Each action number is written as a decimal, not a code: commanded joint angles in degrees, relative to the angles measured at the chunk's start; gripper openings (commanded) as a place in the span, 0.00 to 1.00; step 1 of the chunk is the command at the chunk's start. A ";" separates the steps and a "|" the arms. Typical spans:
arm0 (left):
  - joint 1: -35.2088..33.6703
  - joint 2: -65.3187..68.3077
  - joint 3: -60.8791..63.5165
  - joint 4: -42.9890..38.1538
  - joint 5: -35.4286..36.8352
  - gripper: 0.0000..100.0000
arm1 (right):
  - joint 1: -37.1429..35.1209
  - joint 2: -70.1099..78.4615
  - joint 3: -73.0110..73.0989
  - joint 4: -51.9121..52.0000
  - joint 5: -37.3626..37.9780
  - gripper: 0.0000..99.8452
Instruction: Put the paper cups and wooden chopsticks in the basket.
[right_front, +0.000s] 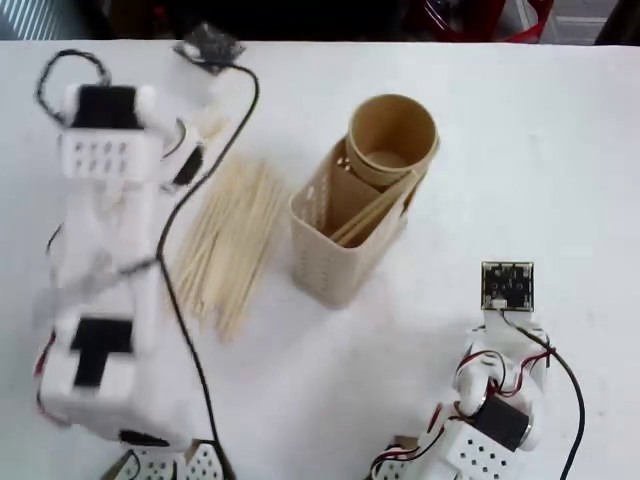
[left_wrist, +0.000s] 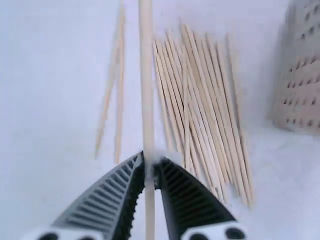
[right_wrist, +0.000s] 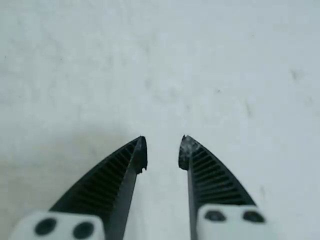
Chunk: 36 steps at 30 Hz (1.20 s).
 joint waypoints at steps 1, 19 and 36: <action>7.34 -17.45 -0.09 -2.46 5.01 0.02 | 0.57 -0.48 0.53 -1.01 0.35 0.11; 35.74 -53.49 56.88 -73.23 18.81 0.02 | 0.57 -0.48 0.53 -1.01 0.35 0.11; 33.27 -34.51 52.13 -77.01 25.05 0.02 | 0.57 -0.48 0.53 -1.01 0.35 0.11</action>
